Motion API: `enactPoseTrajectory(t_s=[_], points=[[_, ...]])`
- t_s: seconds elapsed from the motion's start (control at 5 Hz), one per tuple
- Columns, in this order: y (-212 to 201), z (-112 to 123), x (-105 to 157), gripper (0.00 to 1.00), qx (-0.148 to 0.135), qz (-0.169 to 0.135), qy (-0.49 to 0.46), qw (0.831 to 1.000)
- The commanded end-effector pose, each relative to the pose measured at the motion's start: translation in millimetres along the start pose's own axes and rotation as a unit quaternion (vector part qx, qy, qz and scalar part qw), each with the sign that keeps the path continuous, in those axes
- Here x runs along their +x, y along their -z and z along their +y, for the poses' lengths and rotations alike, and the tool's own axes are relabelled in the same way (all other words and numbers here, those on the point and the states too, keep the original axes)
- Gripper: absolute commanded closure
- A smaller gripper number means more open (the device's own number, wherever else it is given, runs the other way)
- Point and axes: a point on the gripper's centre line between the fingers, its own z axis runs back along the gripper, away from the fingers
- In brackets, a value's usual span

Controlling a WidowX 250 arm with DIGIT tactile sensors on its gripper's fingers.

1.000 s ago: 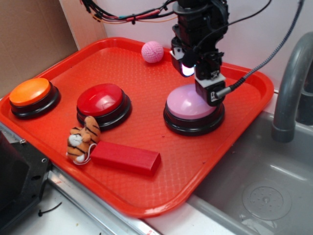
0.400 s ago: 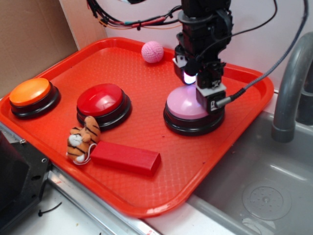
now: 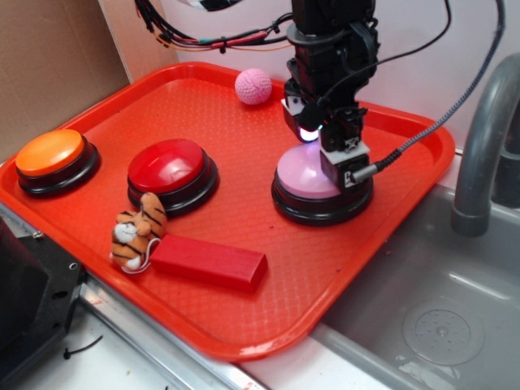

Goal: Push the pink button.

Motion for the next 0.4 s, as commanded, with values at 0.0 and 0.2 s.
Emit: enactPoseTrajectory(t_s=[0.0, 0.2], points=[[-47.0, 1.9, -3.0, 0.00, 0.022, -0.045, 0.005, 0.999], [-62.1, 0.1, -3.0, 0.00, 0.031, -0.056, 0.009, 0.998]])
